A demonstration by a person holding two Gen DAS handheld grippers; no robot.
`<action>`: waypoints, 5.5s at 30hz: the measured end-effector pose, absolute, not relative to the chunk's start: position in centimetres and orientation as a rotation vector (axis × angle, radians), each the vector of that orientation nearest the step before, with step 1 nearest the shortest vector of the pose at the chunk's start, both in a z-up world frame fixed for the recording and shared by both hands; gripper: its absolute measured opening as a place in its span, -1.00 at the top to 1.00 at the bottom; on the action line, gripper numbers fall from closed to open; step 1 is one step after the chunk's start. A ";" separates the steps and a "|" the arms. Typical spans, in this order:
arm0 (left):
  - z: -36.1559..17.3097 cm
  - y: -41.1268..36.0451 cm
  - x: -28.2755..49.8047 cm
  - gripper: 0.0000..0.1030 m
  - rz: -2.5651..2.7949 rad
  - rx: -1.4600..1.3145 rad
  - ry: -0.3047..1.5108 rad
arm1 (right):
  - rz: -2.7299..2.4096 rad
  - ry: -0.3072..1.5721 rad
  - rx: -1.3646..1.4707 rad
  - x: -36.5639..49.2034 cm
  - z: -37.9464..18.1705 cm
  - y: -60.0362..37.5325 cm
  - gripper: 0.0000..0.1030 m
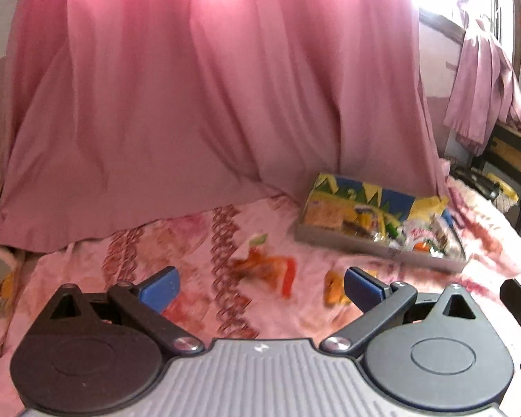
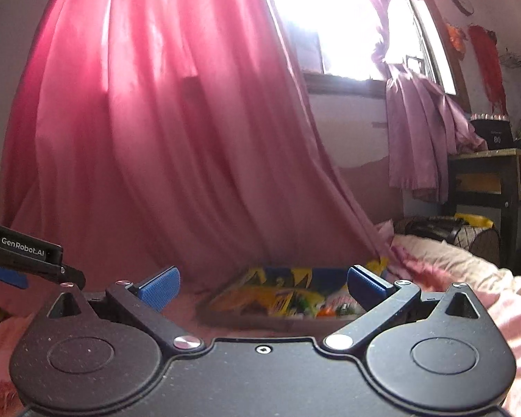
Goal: Organize snacks
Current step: 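Withdraw both open tools from the box toward the gold-wrapped bar and orange candy, then lower the left tool onto the orange candy packet while the right tool approaches the gold bar, then close the left tool on the orange candy packet while the right tool closes on the gold bar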
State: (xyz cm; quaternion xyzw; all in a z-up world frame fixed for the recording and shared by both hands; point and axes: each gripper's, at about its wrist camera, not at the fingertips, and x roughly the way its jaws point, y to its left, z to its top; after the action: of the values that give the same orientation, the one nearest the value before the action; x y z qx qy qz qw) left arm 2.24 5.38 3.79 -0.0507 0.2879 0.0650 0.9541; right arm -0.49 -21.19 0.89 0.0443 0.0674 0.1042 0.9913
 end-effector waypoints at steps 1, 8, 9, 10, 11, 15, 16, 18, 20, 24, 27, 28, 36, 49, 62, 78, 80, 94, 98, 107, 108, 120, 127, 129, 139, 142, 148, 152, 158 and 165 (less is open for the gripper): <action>3.5 5.6 1.8 -0.99 0.133 -0.097 0.591 | 0.215 0.149 0.086 -0.9 0.7 -20.9 -0.99; 1.0 6.4 1.1 -0.99 0.115 -0.064 0.669 | 0.240 0.240 0.066 -2.3 -0.9 -19.3 -0.99; 0.6 6.5 1.2 -0.99 0.117 -0.061 0.682 | 0.247 0.255 0.059 -2.2 -1.2 -19.1 -0.99; 0.3 6.6 1.3 -0.99 0.120 -0.061 0.694 | 0.250 0.268 0.053 -2.1 -1.4 -18.9 -0.99; 0.0 6.7 1.4 -0.99 0.120 -0.062 0.704 | 0.253 0.283 0.049 -1.9 -1.7 -18.8 -0.99; -1.0 7.0 1.9 -0.99 0.118 -0.056 0.736 | 0.266 0.341 0.049 -1.3 -2.7 -18.4 -0.99; -1.2 7.1 2.0 -0.99 0.118 -0.052 0.742 | 0.267 0.353 0.043 -1.1 -2.9 -18.2 -0.99; -1.6 7.2 2.5 -0.99 0.118 -0.047 0.753 | 0.273 0.372 0.030 -0.8 -3.3 -17.9 -0.99; -2.1 7.4 3.1 -0.99 0.118 -0.043 0.767 | 0.281 0.388 0.014 -0.4 -3.5 -17.6 -0.99; -3.0 7.7 4.1 -0.99 0.123 -0.046 0.793 | 0.297 0.412 -0.016 0.0 -4.2 -16.9 -0.99; -3.6 7.9 4.8 -0.99 0.117 -0.052 0.801 | 0.305 0.424 -0.032 0.3 -4.5 -16.5 -0.99; -3.7 8.0 5.0 -0.99 0.115 -0.053 0.803 | 0.306 0.428 -0.035 0.4 -4.6 -16.4 -0.99; -4.5 7.6 7.6 -0.99 0.111 -0.055 0.808 | 0.324 0.459 -0.083 2.9 -5.6 -15.2 -0.99; -4.4 7.0 12.2 -0.99 0.158 -0.163 0.797 | 0.376 0.440 -0.088 8.4 -7.0 -14.7 -0.99; -5.5 7.8 16.9 -0.99 0.246 -0.265 0.788 | 0.367 0.464 -0.044 14.1 -9.3 -15.2 -0.99; -7.6 9.5 20.3 -0.99 0.270 -0.447 0.806 | 0.375 0.577 0.039 18.9 -12.3 -15.5 -0.99; -7.7 9.7 20.6 -0.99 0.273 -0.458 0.801 | 0.389 0.585 0.053 19.5 -12.4 -15.4 -0.99; -10.0 10.3 23.0 -0.99 0.257 -0.563 0.835 | 0.437 0.623 0.092 20.9 -13.0 -14.3 -0.99; -10.2 10.0 23.8 -1.00 0.232 -0.501 0.833 | 0.455 0.614 0.053 20.7 -13.3 -13.6 -0.99; -10.4 9.0 24.4 -0.99 0.166 -0.322 0.794 | 0.445 0.601 -0.060 20.2 -13.8 -11.9 -0.99; -10.3 8.9 24.3 -0.93 0.161 -0.308 0.783 | 0.443 0.601 -0.063 20.2 -13.8 -11.9 -0.99; -9.8 6.6 22.4 -0.47 0.023 -0.103 0.735 | 0.447 0.593 -0.061 20.0 -13.8 -12.0 -0.86; -9.9 6.7 21.6 -0.29 0.015 -0.045 0.731 | 0.470 0.562 -0.093 19.0 -13.7 -11.7 -0.58; -9.9 6.5 21.4 -0.22 0.026 -0.027 0.728 | 0.474 0.555 -0.098 18.9 -13.7 -11.7 -0.55; -10.2 6.6 20.8 -0.18 0.033 -0.041 0.716 | 0.476 0.550 -0.050 19.1 -13.6 -12.5 -0.35; -10.3 6.4 20.6 -0.18 0.044 -0.037 0.709 | 0.472 0.543 -0.023 19.2 -13.5 -12.9 -0.15; -10.3 6.0 19.9 -0.16 0.064 -0.044 0.687 | 0.495 0.531 0.002 19.2 -13.1 -13.1 0.08; -10.3 5.7 19.5 -0.16 0.063 -0.042 0.677 | 0.514 0.522 0.012 19.2 -12.9 -13.2 0.27; -10.1 5.5 19.2 -0.16 0.070 -0.064 0.664 | 0.540 0.483 -0.033 18.5 -12.5 -12.7 0.65; -9.3 5.5 19.2 -0.16 0.085 -0.104 0.634 | 0.519 0.465 -0.012 18.4 -12.3 -13.3 0.67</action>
State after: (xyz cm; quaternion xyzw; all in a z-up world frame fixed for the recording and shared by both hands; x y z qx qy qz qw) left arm 19.20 5.53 -9.25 -0.0509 0.3116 0.0417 0.9479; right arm 18.36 -13.28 -12.31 -0.0058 0.2276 0.2545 0.9399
